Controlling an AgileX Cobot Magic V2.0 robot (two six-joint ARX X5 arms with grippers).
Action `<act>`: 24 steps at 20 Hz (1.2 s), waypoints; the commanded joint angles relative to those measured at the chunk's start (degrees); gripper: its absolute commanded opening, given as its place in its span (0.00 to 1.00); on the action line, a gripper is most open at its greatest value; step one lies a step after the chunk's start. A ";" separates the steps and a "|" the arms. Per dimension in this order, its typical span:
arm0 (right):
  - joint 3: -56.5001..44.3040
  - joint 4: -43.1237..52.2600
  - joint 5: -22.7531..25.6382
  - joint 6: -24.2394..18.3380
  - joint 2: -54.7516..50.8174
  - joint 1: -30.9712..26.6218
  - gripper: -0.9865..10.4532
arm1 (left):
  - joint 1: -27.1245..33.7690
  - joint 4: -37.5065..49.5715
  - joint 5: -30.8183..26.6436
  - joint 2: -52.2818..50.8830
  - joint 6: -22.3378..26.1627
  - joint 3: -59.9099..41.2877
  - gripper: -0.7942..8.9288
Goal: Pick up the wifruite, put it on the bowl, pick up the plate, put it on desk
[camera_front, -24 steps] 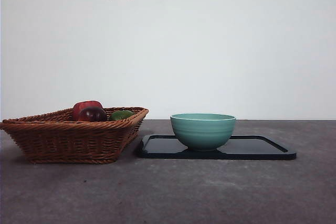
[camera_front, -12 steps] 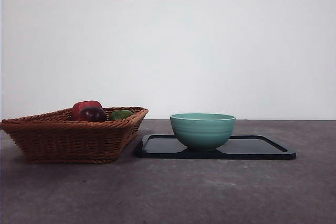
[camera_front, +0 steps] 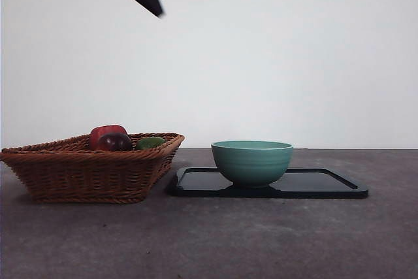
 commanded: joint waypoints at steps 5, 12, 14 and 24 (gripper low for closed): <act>0.55 -4.15 -0.02 0.61 0.26 0.35 0.61 | 3.72 -4.20 5.75 19.41 -0.24 15.98 0.69; 0.55 -4.15 0.00 0.59 0.26 0.35 0.61 | 10.29 -10.82 8.04 35.32 3.45 34.07 0.69; 0.55 -4.15 0.00 0.61 0.26 0.35 0.61 | 11.78 -13.00 8.04 39.76 5.07 39.76 0.69; 0.55 -4.15 -0.02 0.63 0.26 0.35 0.61 | 14.08 -12.41 8.07 51.71 7.89 49.35 0.69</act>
